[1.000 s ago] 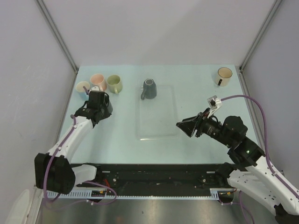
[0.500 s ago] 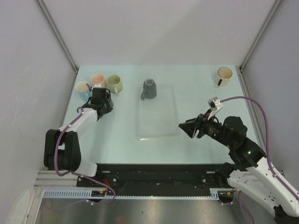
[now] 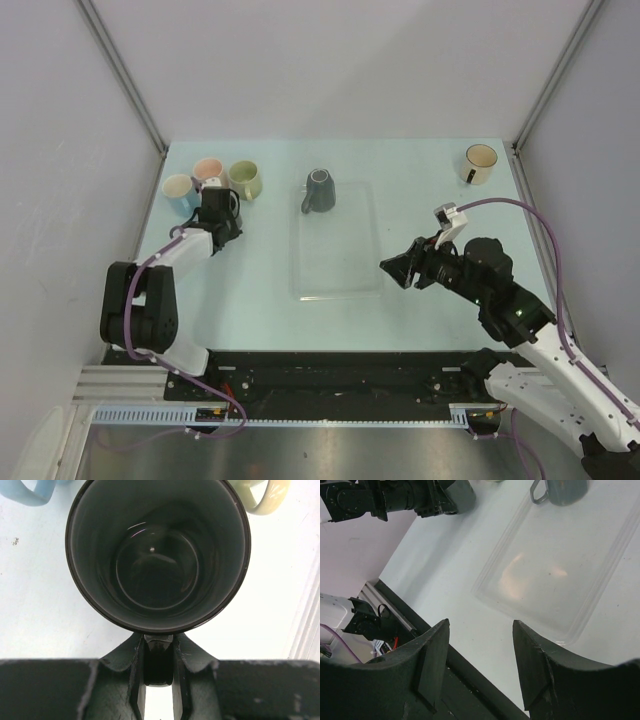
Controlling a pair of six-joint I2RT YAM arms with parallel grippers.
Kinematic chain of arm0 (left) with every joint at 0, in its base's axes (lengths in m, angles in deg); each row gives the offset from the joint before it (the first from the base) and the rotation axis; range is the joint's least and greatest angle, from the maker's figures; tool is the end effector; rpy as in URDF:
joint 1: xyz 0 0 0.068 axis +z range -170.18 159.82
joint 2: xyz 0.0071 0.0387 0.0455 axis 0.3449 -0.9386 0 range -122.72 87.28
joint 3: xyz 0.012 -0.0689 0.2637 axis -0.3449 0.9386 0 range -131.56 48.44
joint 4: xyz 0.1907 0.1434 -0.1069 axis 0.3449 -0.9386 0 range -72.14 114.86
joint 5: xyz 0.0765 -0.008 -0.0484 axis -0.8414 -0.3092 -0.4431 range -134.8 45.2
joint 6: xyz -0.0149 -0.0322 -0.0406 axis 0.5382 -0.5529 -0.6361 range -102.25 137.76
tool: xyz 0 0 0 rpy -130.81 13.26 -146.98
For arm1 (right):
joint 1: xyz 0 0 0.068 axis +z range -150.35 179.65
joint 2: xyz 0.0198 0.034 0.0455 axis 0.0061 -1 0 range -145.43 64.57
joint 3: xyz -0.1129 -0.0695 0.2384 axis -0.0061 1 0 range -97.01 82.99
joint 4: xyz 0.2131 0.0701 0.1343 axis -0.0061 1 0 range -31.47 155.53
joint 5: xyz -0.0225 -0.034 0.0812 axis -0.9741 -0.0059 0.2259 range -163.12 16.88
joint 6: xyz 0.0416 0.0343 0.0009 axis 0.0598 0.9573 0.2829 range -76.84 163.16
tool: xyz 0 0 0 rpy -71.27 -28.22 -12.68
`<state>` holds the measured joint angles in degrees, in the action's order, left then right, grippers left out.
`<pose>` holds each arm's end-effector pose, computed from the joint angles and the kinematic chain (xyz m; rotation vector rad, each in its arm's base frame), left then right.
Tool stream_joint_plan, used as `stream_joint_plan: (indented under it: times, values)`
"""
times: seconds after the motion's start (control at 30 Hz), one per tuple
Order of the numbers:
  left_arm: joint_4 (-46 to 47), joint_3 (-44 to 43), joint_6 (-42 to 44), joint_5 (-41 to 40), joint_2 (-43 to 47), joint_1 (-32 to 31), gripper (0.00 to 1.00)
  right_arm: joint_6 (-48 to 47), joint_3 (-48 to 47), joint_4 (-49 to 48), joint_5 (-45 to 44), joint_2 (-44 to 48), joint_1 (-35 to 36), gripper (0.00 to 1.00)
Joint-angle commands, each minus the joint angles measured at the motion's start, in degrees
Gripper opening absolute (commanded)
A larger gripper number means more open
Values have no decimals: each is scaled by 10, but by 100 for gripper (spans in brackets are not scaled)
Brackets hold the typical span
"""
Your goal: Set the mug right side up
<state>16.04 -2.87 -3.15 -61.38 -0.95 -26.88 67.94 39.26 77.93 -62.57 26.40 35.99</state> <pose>0.3182 -0.0272 0.2007 -0.4242 2.2906 0.1034 0.1221 0.0979 0.3339 -0.3284 1.8788 0.9089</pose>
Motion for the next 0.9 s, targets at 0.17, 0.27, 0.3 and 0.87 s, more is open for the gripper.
stream_joint_plan:
  times: [0.17,0.27,0.3,0.87]
  values:
    - [57,-5,-2,-11,-14,10,0,-10,-16,-15,1,-1,-2,58]
    - [33,-14,-4,-8,-25,10,0,-10,-15,-15,1,-1,-3,58]
    - [29,-19,-4,-7,-28,10,0,-10,-15,-15,1,-1,-4,58]
    - [-1,-39,-32,38,-58,18,36,-4,-16,-10,5,10,-7,58]
